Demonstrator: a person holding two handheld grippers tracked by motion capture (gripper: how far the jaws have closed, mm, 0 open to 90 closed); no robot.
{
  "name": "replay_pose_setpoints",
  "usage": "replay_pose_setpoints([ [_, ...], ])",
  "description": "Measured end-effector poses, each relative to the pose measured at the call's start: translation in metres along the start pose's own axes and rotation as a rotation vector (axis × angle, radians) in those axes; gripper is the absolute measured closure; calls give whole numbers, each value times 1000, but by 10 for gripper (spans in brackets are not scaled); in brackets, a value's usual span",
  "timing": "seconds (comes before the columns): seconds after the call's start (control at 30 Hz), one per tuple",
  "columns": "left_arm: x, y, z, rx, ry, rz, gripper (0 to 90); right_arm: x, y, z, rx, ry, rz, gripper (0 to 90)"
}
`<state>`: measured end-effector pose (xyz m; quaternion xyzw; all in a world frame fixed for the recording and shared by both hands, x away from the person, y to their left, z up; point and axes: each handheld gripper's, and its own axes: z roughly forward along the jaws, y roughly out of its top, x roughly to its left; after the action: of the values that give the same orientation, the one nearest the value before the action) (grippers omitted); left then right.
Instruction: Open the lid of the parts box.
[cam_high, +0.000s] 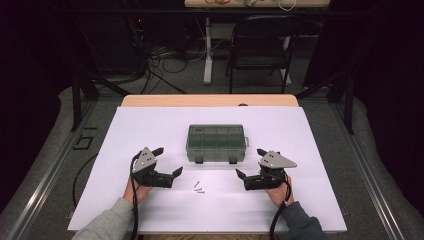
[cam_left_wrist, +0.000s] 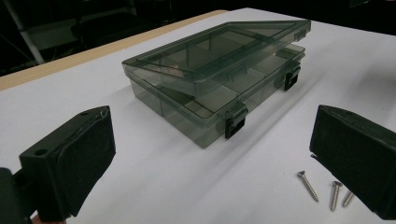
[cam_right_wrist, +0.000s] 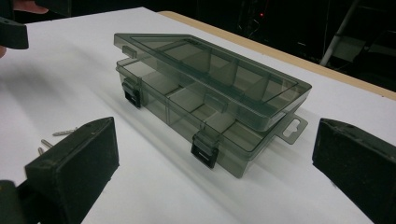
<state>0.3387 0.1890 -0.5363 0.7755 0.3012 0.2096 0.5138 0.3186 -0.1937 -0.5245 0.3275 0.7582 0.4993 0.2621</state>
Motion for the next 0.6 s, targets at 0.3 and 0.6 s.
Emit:
replay_pose_setpoints([
  [0.3,3,2,6,12,-3,-3,1,-4,2,12,33,33,3,0],
  [0.6,6,4,12,30,-4,-4,1,-9,2,19,60,33,12,0],
])
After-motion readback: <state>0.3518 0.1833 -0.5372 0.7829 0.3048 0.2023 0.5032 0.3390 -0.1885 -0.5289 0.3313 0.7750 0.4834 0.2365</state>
